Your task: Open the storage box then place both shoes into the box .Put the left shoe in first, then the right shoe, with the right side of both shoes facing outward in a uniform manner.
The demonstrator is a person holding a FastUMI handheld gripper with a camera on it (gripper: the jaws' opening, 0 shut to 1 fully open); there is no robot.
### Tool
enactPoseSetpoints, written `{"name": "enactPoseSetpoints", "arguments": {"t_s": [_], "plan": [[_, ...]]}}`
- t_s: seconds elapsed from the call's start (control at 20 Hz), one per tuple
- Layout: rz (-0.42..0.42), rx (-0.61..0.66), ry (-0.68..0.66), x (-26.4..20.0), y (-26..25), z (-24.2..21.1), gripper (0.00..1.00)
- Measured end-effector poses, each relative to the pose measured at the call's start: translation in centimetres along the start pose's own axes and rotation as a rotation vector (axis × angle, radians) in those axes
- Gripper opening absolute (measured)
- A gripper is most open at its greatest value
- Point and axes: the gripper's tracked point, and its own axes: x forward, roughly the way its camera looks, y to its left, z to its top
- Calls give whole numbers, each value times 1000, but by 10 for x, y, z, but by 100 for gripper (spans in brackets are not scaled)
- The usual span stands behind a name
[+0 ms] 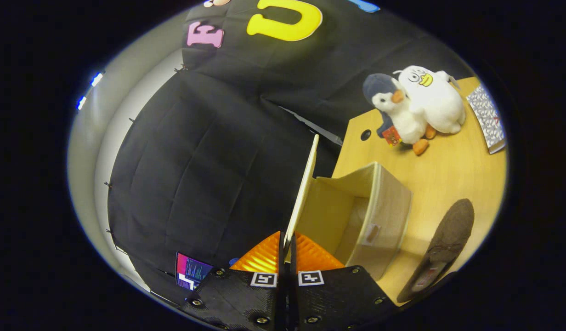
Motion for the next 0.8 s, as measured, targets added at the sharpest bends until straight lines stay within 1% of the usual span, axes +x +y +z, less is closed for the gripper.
{"name": "enactPoseSetpoints", "arguments": {"t_s": [0.2,0.45,0.65,0.8], "plan": [[27,-84,24,29,48,7,2],[55,-140,63,90,106,1,2],[31,-158,91,149,134,-22,3],[6,-151,114,181,142,-38,3]]}}
